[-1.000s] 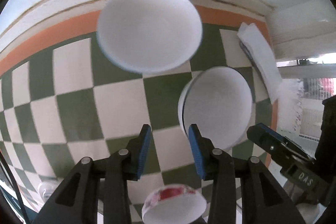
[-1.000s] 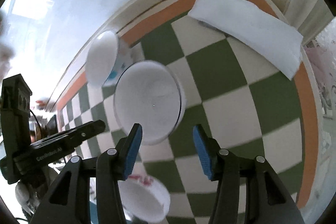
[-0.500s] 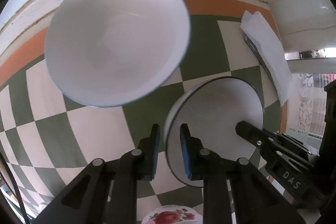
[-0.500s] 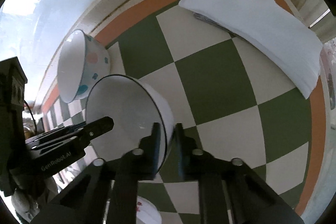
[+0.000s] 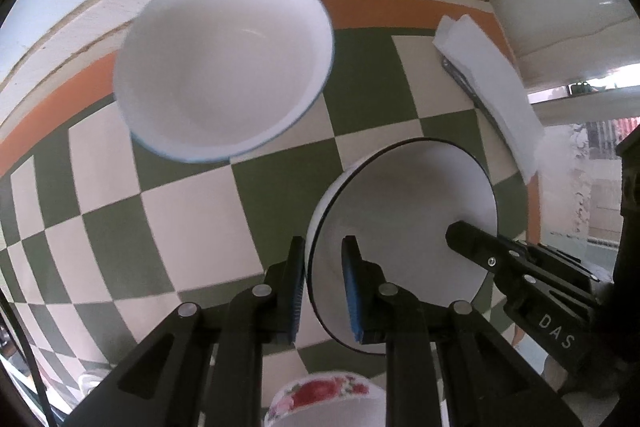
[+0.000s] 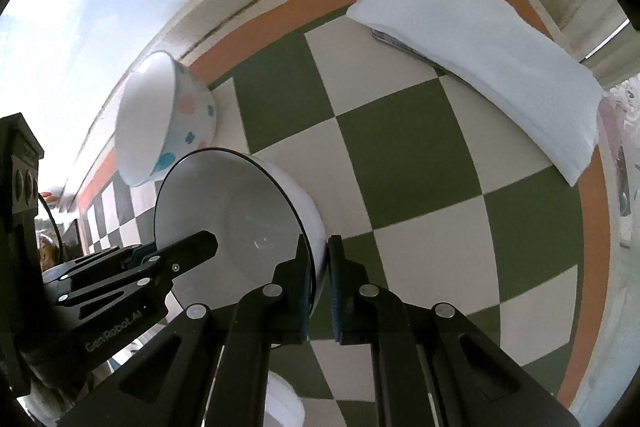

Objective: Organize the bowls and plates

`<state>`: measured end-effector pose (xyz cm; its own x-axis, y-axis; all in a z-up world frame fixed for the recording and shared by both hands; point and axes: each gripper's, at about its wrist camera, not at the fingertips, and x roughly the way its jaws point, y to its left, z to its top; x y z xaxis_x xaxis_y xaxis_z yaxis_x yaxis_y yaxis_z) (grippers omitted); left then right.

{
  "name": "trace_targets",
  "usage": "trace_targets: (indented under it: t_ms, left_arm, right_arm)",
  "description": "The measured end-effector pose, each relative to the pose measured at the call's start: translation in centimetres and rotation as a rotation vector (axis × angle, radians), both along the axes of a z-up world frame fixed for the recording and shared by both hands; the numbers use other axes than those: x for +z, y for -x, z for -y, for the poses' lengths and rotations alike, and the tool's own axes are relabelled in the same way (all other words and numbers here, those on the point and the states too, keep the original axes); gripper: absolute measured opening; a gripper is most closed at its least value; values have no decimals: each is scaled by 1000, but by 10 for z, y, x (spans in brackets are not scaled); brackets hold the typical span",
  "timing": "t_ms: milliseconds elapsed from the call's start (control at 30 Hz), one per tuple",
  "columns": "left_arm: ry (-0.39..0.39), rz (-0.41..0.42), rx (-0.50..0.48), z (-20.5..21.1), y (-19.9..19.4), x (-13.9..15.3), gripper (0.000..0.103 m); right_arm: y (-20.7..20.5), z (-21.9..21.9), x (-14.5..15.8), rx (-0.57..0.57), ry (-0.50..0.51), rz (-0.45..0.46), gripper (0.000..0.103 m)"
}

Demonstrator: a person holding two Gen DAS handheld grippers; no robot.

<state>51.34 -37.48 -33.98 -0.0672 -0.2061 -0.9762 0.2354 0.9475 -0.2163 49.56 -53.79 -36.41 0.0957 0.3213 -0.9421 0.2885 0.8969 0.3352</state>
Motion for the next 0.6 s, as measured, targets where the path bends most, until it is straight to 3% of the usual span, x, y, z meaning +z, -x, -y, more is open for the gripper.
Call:
trace_targets:
  t_ms: [233, 600]
  left_arm:
    - [24, 37, -3, -23, 37, 38, 16]
    - [90, 2, -13, -61, 104, 69, 16]
  right_arm:
    - [36, -18, 35, 31, -11, 28, 9]
    - [114, -41, 81, 50, -40, 37, 9]
